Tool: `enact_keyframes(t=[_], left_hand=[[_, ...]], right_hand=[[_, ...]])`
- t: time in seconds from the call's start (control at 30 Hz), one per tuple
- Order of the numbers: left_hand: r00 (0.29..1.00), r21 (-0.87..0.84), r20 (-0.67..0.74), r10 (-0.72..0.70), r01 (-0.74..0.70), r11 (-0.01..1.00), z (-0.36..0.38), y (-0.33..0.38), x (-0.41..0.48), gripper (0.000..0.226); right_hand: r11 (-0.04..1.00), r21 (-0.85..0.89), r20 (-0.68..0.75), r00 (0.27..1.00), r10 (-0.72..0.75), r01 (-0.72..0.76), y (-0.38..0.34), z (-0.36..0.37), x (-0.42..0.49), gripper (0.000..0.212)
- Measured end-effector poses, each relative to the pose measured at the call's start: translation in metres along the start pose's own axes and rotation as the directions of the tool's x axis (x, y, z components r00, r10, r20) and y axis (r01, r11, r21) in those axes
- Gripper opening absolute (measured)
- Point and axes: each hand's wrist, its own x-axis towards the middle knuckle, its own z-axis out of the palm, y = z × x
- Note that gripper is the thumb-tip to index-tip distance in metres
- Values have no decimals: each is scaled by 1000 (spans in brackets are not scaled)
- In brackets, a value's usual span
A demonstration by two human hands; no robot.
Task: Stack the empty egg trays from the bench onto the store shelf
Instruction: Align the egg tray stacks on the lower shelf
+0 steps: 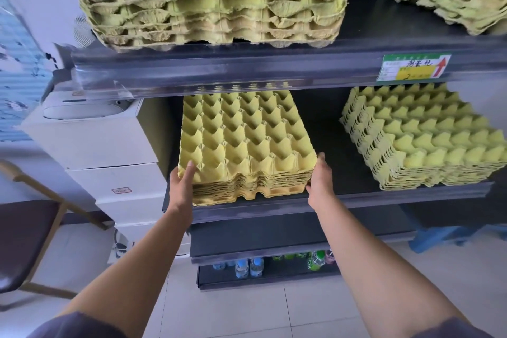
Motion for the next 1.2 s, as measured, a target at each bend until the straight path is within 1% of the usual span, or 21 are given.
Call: enact_keyframes(t=[0.03,0.07,0.1,0.13,0.17,0.2,0.23,0.27,0.3,0.33,0.37,0.43,0.53,0.6,0.73,0.8,0.9,1.0,1.1,1.17,1.2], left_hand=[[996,24,-41,77,-76,997,4,2,-6,70],[979,133,-87,183,-171,976,7,6,-12,70],[943,310,-117,310,-262,914,10,10,-18,67],[884,495,-105,456,-352,795,13,14,-24,63],[802,647,-25,596,-441,622,17,17,-29,60],[713,747,110,692,-519,415,21,19,-33,59],[640,801,277,717,-566,196,26,22,-36,58],[605,812,440,663,-584,-4,31,24,-38,60],[613,798,554,564,-583,-150,36,26,-39,62],[645,784,608,463,-578,-225,41,27,-38,63],[679,782,621,391,-568,-257,44,28,-35,61],[708,790,613,351,-543,-284,45,29,-31,52],[683,784,620,387,-528,-325,36,25,-29,41],[670,787,616,413,-521,-330,31,18,-29,38],[663,791,611,432,-529,-306,31,7,-33,34],[672,788,616,411,-534,-306,32,11,-31,37],[700,791,612,369,-531,-305,35,20,-27,43],[708,779,624,332,-532,-330,36,26,-29,48],[732,783,618,287,-541,-308,38,34,-33,51],[727,780,624,286,-554,-292,41,42,-36,49],[718,775,630,295,-560,-294,41,45,-38,47]], right_hand=[[996,29,-24,996,-89,90,2,2,-4,50],[977,19,-41,976,-213,214,2,3,-10,48],[934,-49,-44,933,-356,354,1,3,-16,46],[847,-188,-18,861,-509,497,-2,2,-21,43],[695,-381,53,765,-642,610,-6,1,-23,42],[472,-574,173,663,-729,669,-9,0,-22,41],[235,-700,326,595,-735,674,-12,0,-22,41],[63,-749,460,585,-668,660,-14,1,-20,41],[-21,-762,538,615,-576,647,-16,2,-20,40],[-41,-767,569,648,-506,641,-16,3,-19,39],[-38,-766,577,660,-481,641,-16,3,-20,37],[-64,-760,582,634,-510,646,-14,5,-24,32],[-118,-746,589,566,-577,655,-4,7,-33,28],[-138,-752,580,547,-603,645,3,7,-36,27],[-137,-786,546,573,-611,603,12,1,-39,28],[-133,-797,542,603,-585,589,9,3,-39,30],[-150,-808,554,648,-523,570,0,6,-37,32],[-163,-811,567,688,-453,562,-6,2,-38,31],[-193,-809,584,724,-368,554,-15,0,-43,35],[-247,-794,607,706,-366,555,-21,-2,-47,38],[-273,-781,623,681,-384,561,-23,-3,-49,39]])
